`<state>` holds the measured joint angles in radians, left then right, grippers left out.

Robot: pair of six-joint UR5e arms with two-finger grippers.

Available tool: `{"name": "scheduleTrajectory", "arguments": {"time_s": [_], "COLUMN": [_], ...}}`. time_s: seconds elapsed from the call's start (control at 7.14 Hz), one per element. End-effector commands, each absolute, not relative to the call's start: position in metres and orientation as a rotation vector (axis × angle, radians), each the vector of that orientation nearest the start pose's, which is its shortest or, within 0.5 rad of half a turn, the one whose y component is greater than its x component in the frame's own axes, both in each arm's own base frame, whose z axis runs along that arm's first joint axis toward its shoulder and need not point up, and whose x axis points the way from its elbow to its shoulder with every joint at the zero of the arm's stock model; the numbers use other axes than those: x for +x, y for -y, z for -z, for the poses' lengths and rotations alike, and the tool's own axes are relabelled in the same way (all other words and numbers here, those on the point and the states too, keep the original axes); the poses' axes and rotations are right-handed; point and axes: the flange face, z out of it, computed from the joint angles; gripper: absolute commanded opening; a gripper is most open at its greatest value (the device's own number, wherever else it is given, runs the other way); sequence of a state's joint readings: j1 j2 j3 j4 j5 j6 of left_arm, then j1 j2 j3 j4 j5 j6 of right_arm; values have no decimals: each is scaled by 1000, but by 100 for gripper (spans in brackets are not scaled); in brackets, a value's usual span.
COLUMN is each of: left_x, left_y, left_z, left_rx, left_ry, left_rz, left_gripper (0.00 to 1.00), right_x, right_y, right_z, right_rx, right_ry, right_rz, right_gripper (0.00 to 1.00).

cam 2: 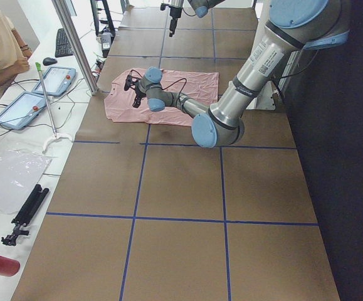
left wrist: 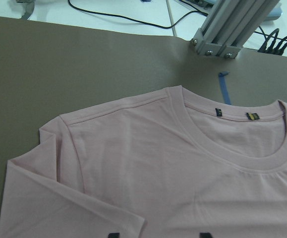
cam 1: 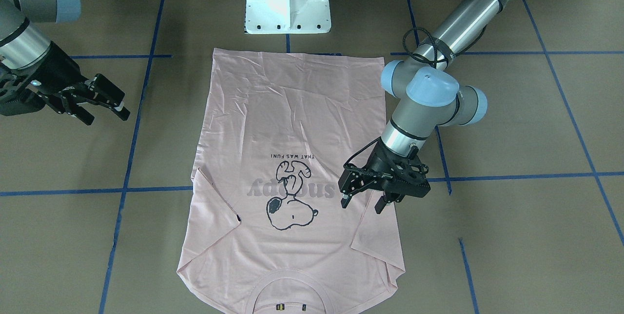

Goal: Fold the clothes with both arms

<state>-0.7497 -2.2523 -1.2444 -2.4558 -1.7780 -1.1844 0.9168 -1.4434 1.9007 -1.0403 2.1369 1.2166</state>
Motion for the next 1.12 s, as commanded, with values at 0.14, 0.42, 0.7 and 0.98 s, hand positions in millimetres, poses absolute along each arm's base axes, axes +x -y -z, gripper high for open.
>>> {"name": "scheduleTrajectory", "arguments": {"time_s": [0.14,0.42,0.7,0.98], "left_x": [431,409,403,399], "left_y": [517,493,491,488], "left_z": [-291,-309,-308,-307], "left_rx": [313,275,278,283], "left_ry": [-1250,-1258,-1263,-1268], "left_rz": [193,172,178,171], "left_gripper": [87,86,86,86], "right_x": [-368,-398,-433,-470], "right_y": [398,358,307,240], "right_z": [-346,-332,-318,-315], "right_rx": [207,84,89,106], "right_ry": [1051,1099,1123,1106], "right_rz": [-389,-461,-539,-664], "right_gripper": [100,100,99,100]}}
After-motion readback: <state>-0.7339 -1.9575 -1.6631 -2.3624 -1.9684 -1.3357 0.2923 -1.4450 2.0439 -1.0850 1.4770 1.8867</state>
